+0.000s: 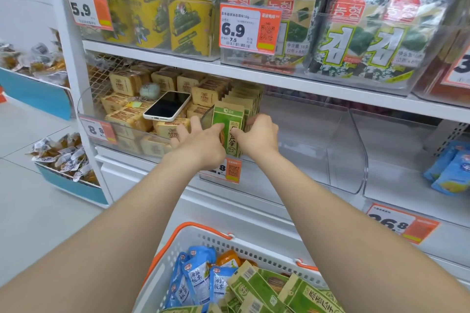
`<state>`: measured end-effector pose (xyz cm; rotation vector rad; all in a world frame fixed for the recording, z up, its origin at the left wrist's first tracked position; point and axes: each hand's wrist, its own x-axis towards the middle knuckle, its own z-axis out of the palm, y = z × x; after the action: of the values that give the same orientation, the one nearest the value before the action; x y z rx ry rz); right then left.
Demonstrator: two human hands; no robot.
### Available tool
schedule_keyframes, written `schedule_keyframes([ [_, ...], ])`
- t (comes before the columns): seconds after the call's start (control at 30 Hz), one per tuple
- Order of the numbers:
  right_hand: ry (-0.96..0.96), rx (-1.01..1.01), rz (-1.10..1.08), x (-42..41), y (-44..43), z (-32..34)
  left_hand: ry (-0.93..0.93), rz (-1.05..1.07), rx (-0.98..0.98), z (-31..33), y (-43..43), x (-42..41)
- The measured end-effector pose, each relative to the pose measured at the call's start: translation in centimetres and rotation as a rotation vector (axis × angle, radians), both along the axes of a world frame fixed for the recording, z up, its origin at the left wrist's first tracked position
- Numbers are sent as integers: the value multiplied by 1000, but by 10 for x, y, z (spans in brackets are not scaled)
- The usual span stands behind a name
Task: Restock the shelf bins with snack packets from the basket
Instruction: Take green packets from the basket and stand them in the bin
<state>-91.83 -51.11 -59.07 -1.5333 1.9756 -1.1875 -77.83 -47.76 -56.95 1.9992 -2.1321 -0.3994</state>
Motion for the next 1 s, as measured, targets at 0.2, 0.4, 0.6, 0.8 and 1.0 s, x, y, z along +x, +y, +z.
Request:
schedule_keyframes([
  [0.2, 84, 118, -16, -3, -2, 0, -18, 5, 0, 2, 6, -7],
  [0.4, 149, 169, -22, -11, 11, 1, -32, 4, -14, 6, 17, -14],
  [0.6, 470, -106, 78, -24, 57, 13, -6, -123, -420, 1, 35, -23],
  [0.8, 961, -69, 306, -52, 131, 25, 42, -318, -332, -8, 66, -31],
  [1.0, 1115, 450, 511, -75, 184, -2, -288, -549, 132, -58, 106, -63],
])
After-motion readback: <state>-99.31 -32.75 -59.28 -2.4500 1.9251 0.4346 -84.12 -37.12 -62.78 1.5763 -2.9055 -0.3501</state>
